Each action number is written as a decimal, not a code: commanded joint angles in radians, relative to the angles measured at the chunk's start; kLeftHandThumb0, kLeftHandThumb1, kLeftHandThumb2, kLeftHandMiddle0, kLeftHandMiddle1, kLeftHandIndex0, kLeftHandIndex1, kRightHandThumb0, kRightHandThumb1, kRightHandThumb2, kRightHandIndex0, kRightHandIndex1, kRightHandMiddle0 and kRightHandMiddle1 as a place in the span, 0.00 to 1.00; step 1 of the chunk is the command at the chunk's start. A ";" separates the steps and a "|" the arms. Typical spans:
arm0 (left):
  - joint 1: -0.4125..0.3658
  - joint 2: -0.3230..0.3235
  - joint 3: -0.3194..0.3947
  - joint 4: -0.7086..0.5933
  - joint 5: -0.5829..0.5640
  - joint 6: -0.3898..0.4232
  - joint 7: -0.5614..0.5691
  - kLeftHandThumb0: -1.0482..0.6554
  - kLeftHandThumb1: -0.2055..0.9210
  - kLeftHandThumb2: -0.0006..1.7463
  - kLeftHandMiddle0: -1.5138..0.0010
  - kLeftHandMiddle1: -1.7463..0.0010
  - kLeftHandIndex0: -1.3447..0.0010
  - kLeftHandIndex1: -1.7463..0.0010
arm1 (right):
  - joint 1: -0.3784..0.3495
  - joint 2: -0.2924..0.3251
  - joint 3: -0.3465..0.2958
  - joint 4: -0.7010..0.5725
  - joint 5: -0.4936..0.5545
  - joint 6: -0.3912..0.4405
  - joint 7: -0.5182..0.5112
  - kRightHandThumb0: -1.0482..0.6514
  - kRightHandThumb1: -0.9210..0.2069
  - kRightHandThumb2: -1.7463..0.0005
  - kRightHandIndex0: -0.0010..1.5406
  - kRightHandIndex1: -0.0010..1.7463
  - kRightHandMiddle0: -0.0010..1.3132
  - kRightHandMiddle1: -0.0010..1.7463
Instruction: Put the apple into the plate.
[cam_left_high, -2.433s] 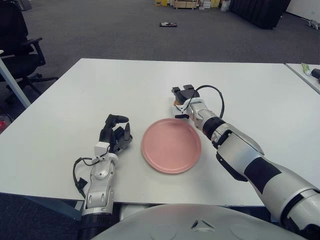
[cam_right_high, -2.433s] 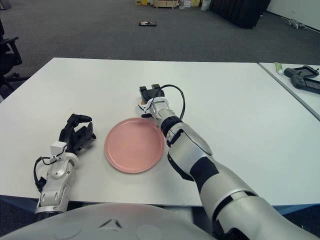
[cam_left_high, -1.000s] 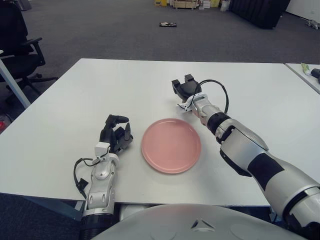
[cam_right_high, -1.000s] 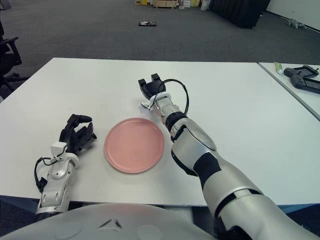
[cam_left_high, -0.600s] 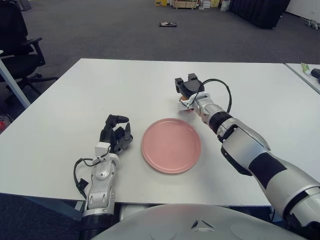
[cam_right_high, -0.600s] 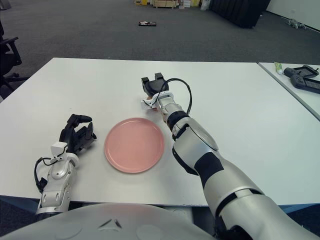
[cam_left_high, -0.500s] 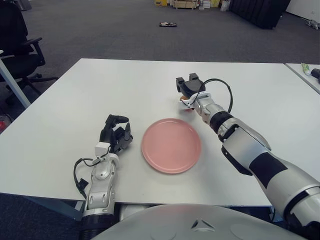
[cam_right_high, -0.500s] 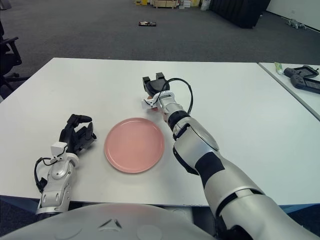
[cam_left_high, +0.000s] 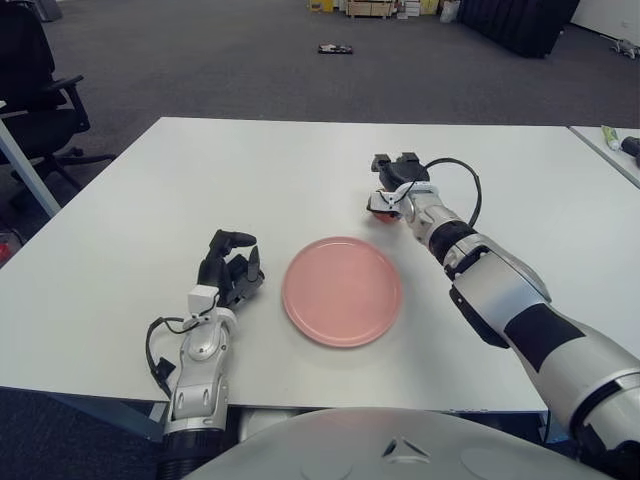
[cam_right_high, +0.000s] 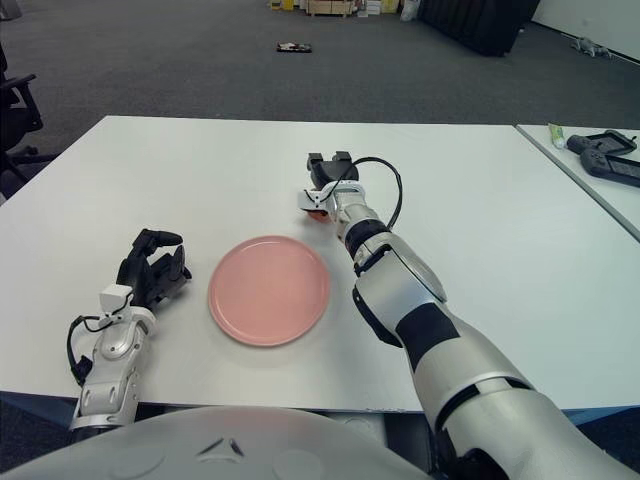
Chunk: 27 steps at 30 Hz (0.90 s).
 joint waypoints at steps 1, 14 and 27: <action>0.000 0.009 0.002 -0.011 -0.005 -0.004 -0.009 0.40 0.84 0.44 0.48 0.00 0.78 0.00 | 0.018 -0.009 -0.010 0.005 0.012 0.006 0.024 0.19 0.23 0.62 0.00 0.00 0.00 0.11; 0.005 0.019 0.002 -0.012 -0.004 -0.009 -0.014 0.40 0.84 0.44 0.49 0.00 0.78 0.00 | 0.036 -0.003 -0.015 -0.002 0.020 -0.003 0.052 0.16 0.23 0.66 0.00 0.00 0.00 0.00; 0.010 0.016 0.005 -0.019 -0.016 -0.004 -0.014 0.40 0.83 0.45 0.48 0.00 0.77 0.00 | 0.045 0.002 0.001 -0.003 0.006 -0.005 0.046 0.22 0.24 0.65 0.00 0.00 0.00 0.00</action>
